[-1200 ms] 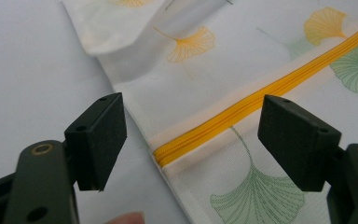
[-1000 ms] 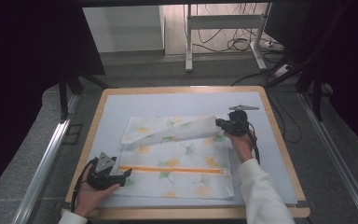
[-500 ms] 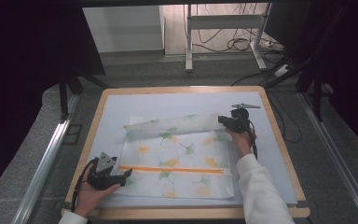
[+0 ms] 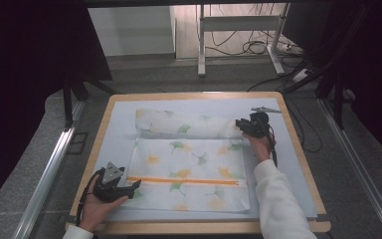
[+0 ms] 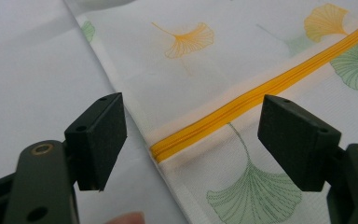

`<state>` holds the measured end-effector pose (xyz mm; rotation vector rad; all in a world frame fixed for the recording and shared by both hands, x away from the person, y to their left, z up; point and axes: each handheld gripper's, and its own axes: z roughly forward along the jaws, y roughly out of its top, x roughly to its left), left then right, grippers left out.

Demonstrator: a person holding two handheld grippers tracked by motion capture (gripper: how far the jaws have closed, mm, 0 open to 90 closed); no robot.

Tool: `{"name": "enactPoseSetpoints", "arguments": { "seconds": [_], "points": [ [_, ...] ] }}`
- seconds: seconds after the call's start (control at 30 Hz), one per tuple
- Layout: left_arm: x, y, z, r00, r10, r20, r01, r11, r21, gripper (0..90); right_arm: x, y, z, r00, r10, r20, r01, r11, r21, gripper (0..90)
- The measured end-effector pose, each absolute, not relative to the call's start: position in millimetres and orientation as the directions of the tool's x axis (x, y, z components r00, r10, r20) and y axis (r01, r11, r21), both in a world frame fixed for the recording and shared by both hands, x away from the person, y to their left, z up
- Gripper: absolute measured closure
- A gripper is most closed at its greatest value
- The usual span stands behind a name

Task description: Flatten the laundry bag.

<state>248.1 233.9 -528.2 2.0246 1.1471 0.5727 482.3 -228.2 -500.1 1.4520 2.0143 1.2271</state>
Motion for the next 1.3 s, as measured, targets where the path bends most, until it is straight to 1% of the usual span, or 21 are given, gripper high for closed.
{"name": "enactPoseSetpoints", "arguments": {
  "seconds": [0.07, 0.1, 0.2, 0.33, 0.43, 0.6, 0.73, 0.8, 0.93, 1.1, 1.3],
  "points": [
    [248.0, 234.1, -528.1, 0.503, 0.864, 0.026, 0.540, -0.338, 0.771, 23.3, 483.9, -230.9, -497.5, -0.376, 0.910, 0.177, 0.591, 0.088, 0.802, 48.5],
    [247.9, 234.2, -528.1, 0.503, 0.864, 0.026, 0.539, -0.337, 0.772, 23.3, 483.8, -232.2, -495.7, -0.374, 0.910, 0.178, 0.587, 0.084, 0.805, 47.1],
    [248.0, 234.4, -528.1, 0.503, 0.864, 0.025, 0.538, -0.335, 0.773, 23.3, 481.0, -235.8, -487.5, -0.386, 0.902, 0.193, 0.568, 0.067, 0.821, 47.1],
    [248.0, 234.7, -528.2, 0.502, 0.864, 0.026, 0.539, -0.336, 0.772, 23.3, 474.1, -234.2, -479.8, -0.413, 0.890, 0.195, 0.555, 0.076, 0.828, 46.0],
    [248.4, 234.9, -528.3, 0.502, 0.864, 0.027, 0.541, -0.338, 0.770, 23.2, 463.4, -228.8, -472.2, -0.467, 0.868, 0.169, 0.537, 0.127, 0.834, 45.3],
    [248.5, 233.8, -528.5, 0.507, 0.861, 0.027, 0.538, -0.341, 0.771, 23.3, 440.5, -216.9, -462.8, -0.561, 0.811, 0.166, 0.537, 0.204, 0.818, 42.6],
    [248.3, 233.6, -528.3, 0.508, 0.861, 0.026, 0.538, -0.340, 0.772, 23.3, 422.3, -192.6, -461.7, -0.657, 0.740, 0.142, 0.527, 0.317, 0.788, 38.4],
    [248.5, 233.2, -528.5, 0.508, 0.861, 0.026, 0.539, -0.340, 0.771, 23.2, 416.0, -171.0, -465.9, -0.705, 0.700, 0.114, 0.515, 0.395, 0.760, 35.5],
    [248.1, 233.5, -528.2, 0.507, 0.861, 0.025, 0.538, -0.339, 0.771, 23.2, 410.7, -130.9, -476.5, -0.780, 0.619, 0.095, 0.490, 0.509, 0.708, 32.6],
    [248.7, 233.3, -528.7, 0.509, 0.860, 0.023, 0.540, -0.340, 0.770, 23.2, 412.8, -94.3, -485.3, -0.818, 0.566, 0.101, 0.476, 0.566, 0.673, 31.2],
    [247.2, 234.7, -527.8, 0.512, 0.859, 0.023, 0.536, -0.339, 0.773, 23.2, 420.4, -42.0, -503.6, -0.851, 0.519, 0.084, 0.457, 0.651, 0.606, 30.2]
  ]
}}
